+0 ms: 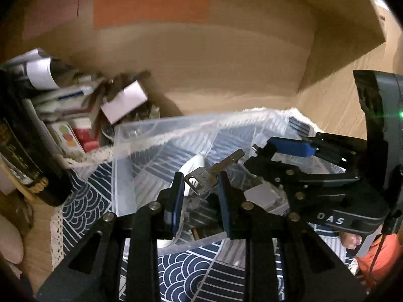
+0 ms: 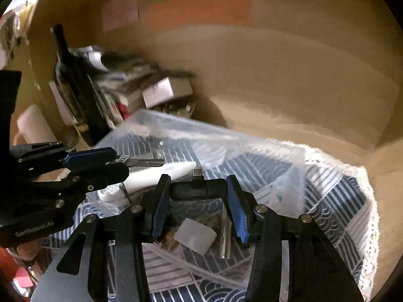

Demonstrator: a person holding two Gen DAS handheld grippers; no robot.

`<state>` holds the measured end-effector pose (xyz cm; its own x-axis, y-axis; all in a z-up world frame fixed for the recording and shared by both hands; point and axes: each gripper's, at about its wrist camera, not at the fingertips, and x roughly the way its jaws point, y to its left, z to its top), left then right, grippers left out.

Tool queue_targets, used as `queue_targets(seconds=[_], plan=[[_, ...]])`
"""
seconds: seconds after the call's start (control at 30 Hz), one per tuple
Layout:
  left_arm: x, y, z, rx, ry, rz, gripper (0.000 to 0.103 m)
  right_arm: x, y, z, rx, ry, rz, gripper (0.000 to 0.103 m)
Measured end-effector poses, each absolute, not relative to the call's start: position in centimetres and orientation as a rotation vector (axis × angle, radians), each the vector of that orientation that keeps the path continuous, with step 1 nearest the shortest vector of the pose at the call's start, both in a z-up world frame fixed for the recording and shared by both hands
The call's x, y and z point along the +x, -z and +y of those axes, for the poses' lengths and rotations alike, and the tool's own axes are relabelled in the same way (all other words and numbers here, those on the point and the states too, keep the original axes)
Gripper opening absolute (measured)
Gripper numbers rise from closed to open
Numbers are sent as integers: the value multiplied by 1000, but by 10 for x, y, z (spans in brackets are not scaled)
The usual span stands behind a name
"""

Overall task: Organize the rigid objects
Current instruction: 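Lower the keys and USB adapter into the clear box and open both grippers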

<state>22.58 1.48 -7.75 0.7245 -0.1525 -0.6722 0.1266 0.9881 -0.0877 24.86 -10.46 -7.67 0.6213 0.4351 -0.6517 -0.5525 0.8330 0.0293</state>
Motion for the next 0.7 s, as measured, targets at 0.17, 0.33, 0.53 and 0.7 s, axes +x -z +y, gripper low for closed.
queue_targets(seconds=[0.17, 0.33, 0.53, 0.7], plan=[[233, 91, 17, -35, 131, 787, 27, 258, 95, -96, -205, -564, 749, 42], [233, 89, 21, -46, 133, 778, 27, 258, 100, -94, -214, -558, 767, 42], [214, 70, 18, -34, 120, 731, 27, 242, 79, -104, -197, -552, 702, 43], [187, 45, 14, -22, 105, 656, 33, 217, 53, -119, -167, -547, 622, 47]])
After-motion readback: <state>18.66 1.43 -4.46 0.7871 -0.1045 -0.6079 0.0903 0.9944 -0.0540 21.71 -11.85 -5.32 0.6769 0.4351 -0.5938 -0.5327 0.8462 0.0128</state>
